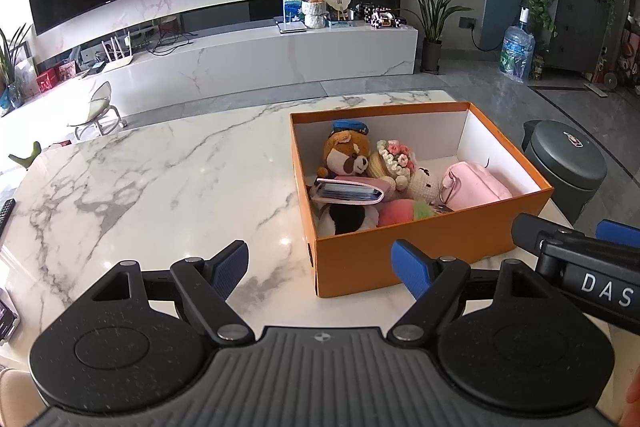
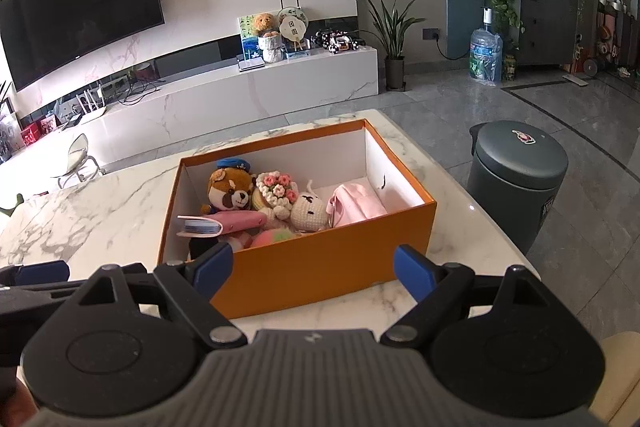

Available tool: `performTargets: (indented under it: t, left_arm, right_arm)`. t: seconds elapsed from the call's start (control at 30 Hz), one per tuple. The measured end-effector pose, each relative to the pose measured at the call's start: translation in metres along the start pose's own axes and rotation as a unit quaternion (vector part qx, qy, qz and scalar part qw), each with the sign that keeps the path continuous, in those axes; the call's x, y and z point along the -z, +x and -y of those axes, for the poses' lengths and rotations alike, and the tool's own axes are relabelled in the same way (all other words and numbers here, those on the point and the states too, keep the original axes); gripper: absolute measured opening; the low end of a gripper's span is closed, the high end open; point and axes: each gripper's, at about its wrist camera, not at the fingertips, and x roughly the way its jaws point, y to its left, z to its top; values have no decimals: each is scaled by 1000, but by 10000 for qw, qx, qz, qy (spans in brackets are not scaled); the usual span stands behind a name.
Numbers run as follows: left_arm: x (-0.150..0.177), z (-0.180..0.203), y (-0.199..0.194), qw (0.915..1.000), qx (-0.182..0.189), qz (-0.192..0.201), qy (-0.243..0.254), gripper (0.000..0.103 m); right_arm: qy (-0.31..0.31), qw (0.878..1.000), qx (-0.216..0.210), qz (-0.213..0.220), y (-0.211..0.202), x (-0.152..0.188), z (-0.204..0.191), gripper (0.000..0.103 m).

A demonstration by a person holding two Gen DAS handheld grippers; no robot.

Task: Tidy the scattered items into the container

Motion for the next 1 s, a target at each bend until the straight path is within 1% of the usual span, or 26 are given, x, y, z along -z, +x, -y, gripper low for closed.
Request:
performTargets:
  t: [0.87, 1.0]
  left_arm:
    - [2, -9, 2, 9999, 32, -115, -124, 92]
    - [3, -11, 2, 9997, 102, -144, -162, 87]
  right_arm:
    - [-58, 9999, 17, -126, 3, 1, -8, 89]
    - [-66, 9999, 25, -145, 2, 2, -9, 89]
